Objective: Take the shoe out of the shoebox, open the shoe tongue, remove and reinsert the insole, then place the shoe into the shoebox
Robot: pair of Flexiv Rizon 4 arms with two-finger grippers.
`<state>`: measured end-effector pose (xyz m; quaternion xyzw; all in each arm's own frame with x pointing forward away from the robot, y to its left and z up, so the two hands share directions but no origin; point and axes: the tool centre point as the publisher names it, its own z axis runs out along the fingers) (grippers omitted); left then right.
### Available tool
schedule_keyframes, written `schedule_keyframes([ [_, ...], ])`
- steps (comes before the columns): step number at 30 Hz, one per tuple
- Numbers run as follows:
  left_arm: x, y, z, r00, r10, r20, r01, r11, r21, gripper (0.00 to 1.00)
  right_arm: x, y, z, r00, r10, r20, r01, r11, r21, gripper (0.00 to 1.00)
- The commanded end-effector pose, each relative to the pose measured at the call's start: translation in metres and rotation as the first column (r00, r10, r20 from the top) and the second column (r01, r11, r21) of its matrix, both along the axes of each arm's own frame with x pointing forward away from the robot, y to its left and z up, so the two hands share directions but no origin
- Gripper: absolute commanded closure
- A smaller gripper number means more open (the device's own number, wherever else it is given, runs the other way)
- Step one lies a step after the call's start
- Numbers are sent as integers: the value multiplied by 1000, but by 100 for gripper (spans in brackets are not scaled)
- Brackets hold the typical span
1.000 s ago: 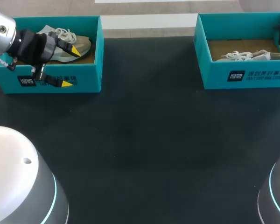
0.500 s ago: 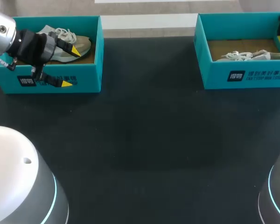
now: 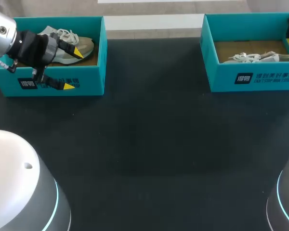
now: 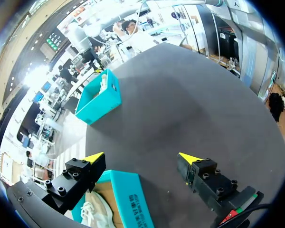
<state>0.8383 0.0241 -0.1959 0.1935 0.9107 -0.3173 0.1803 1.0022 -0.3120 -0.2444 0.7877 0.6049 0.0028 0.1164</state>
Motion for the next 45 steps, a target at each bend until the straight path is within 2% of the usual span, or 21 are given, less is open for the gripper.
schedule_keyframes([
  [1,0,0,0,1000,0,0,0,1000,3,0,-1,0,0,1000,-1,3,1,1000,0,0],
  [2,0,0,0,1000,0,0,0,1000,3,0,-1,0,0,1000,-1,3,1,1000,0,0],
  [5,6,14,1,974,-192,121,179,978,109,0,-1,0,0,1000,-1,3,1,1000,0,0],
  [7,14,24,4,920,-337,198,302,935,185,0,-1,0,0,1000,-1,3,1,1000,0,0],
  [9,24,37,8,855,-457,243,394,879,268,0,-1,0,0,1000,-1,3,1,1000,0,0],
  [12,45,57,12,746,-601,288,452,774,443,0,-1,0,0,1000,-1,3,1,1000,0,0],
  [16,60,77,28,630,-735,250,531,642,553,0,-1,0,0,1000,-1,3,1,1000,0,0],
  [19,65,85,32,572,-795,203,524,545,654,0,-1,0,0,1000,-1,3,1,1000,0,0],
  [40,65,85,32,572,-795,203,524,545,654,0,-1,0,0,1000,-1,3,1,1000,0,0],
  [45,69,95,33,416,-899,138,587,382,714,0,-1,0,0,1000,-1,3,1,1000,0,0],
])
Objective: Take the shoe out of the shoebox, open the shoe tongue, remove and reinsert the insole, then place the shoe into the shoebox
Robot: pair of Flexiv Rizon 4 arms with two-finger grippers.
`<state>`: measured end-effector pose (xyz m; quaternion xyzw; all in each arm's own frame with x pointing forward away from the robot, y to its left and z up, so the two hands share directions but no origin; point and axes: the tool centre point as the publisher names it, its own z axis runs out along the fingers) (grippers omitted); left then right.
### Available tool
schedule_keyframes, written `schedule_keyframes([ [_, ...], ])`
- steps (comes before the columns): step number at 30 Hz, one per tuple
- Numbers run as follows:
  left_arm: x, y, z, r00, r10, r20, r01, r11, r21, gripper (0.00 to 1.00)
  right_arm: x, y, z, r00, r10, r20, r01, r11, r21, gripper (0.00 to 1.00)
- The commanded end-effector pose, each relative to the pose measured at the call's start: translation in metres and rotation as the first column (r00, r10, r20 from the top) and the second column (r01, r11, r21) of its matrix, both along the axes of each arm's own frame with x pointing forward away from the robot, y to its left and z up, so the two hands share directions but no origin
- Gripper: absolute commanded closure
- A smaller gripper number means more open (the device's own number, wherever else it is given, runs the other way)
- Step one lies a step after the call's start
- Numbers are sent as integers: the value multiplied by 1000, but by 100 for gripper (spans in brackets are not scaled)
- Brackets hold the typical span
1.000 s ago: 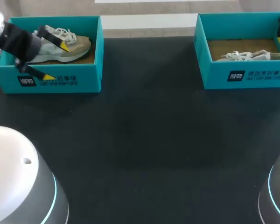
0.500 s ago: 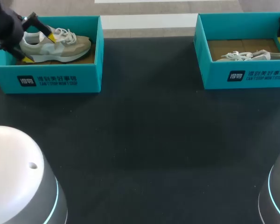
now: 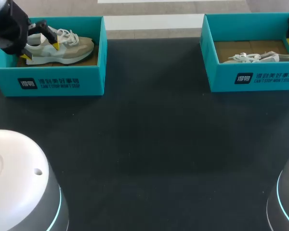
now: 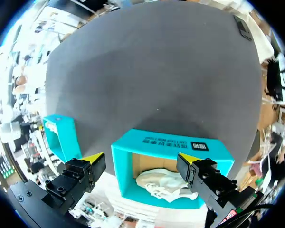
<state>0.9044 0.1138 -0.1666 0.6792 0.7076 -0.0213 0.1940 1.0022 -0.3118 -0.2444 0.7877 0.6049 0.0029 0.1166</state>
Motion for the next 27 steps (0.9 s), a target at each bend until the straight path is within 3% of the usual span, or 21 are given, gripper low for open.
schedule_keyframes([
  [1,6,6,3,992,-127,0,126,990,60,0,-1,0,0,1000,-1,3,1,1000,0,0],
  [10,49,20,-6,942,-329,-73,336,933,133,0,-1,0,0,1000,-1,3,1,1000,0,0],
  [15,74,34,-5,876,-475,-84,483,867,124,0,-1,0,0,1000,-1,3,1,1000,0,0],
  [18,83,42,-8,833,-549,-64,551,816,173,0,-1,0,0,1000,-1,3,1,1000,0,0],
  [22,94,48,-14,839,-541,-62,538,805,249,0,-1,0,0,1000,-1,3,1,1000,0,0],
  [27,94,48,-14,839,-541,-62,538,805,249,0,-1,0,0,1000,-1,3,1,1000,0,0],
])
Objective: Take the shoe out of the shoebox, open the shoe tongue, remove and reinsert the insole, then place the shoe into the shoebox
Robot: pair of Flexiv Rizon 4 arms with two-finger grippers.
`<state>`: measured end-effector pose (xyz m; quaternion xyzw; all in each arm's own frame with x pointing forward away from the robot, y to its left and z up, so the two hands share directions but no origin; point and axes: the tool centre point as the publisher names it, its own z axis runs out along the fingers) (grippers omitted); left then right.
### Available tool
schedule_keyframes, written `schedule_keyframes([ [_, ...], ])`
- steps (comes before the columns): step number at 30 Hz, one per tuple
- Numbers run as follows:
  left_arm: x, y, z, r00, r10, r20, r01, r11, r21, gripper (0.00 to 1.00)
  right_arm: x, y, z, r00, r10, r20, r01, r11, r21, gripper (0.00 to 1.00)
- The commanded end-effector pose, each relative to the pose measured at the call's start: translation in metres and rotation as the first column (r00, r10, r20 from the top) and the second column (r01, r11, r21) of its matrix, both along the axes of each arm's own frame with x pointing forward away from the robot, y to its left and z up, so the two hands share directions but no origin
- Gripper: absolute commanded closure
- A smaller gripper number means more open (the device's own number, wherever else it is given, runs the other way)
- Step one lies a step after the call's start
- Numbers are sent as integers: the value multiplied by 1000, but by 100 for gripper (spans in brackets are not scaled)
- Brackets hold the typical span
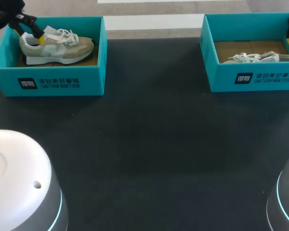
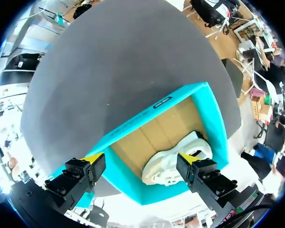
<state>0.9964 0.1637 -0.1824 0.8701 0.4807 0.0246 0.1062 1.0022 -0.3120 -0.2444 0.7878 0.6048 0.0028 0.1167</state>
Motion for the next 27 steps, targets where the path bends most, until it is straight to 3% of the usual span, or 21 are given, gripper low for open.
schedule_keyframes([
  [1,2,-2,1,1000,-1,-18,2,1000,16,0,-1,0,0,1000,-1,3,1,1000,0,0],
  [13,2,-2,1,1000,-1,-18,2,1000,16,0,-1,0,0,1000,-1,3,1,1000,0,0],
  [21,81,33,2,975,217,53,-219,975,41,0,-1,0,0,1000,-1,3,1,1000,0,0],
  [27,123,55,-8,949,308,74,-313,948,66,0,-1,0,0,1000,-1,3,1,1000,0,0],
])
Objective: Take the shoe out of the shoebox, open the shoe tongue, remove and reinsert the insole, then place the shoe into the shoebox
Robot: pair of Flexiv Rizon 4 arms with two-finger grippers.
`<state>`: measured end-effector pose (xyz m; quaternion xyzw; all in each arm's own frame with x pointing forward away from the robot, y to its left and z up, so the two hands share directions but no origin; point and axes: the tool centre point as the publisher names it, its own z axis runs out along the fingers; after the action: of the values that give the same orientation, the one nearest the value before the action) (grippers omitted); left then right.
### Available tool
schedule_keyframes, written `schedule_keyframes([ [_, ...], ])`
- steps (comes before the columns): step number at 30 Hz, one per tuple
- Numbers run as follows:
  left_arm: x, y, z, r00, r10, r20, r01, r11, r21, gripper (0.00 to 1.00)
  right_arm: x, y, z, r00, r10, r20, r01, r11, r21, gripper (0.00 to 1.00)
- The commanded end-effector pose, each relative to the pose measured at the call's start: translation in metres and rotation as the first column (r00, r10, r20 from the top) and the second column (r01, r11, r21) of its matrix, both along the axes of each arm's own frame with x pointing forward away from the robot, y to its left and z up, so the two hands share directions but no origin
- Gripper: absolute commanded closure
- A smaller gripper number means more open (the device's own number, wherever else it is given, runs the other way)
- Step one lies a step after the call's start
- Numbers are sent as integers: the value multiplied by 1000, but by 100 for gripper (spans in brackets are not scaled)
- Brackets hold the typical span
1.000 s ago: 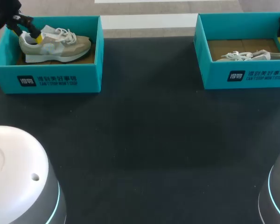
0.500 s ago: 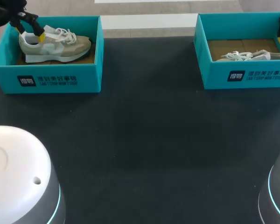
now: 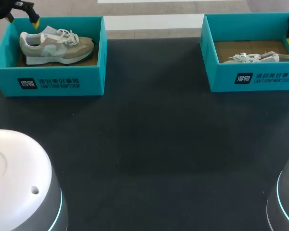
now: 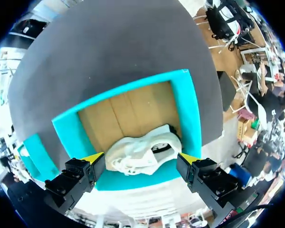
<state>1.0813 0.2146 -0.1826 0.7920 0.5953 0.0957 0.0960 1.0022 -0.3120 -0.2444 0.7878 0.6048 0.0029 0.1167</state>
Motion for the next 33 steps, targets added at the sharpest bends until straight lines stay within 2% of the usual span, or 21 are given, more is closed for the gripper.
schedule_keyframes([
  [1,45,9,-11,999,39,-38,-38,999,13,0,-1,0,0,1000,0,3,0,1000,0,0],
  [8,77,30,-33,998,54,-27,-53,998,43,0,-1,0,0,1000,0,3,0,1000,0,0],
  [14,93,30,-48,998,54,-42,-51,996,75,0,-1,0,0,1000,0,3,0,1000,0,0],
  [15,95,29,-51,997,54,-49,-50,996,80,6,-1,0,0,1000,0,3,0,1000,0,0],
  [16,96,29,-53,997,59,-50,-55,995,81,22,-1,0,0,1000,0,3,0,1000,0,0],
  [17,97,29,-56,996,65,-57,-60,995,84,43,-1,0,0,1000,0,3,0,1000,0,0],
  [23,99,36,-71,993,92,-71,-87,994,69,52,-1,0,0,1000,0,3,0,1000,0,0],
  [27,101,44,-79,990,116,-82,-112,992,63,51,-1,0,0,1000,0,3,0,1000,0,0],
  [30,101,50,-87,986,140,-94,-133,988,81,55,-1,0,0,1000,0,3,0,1000,0,0],
  [33,101,57,-90,983,154,-100,-145,986,87,53,-1,0,0,1000,0,3,0,1000,0,0],
])
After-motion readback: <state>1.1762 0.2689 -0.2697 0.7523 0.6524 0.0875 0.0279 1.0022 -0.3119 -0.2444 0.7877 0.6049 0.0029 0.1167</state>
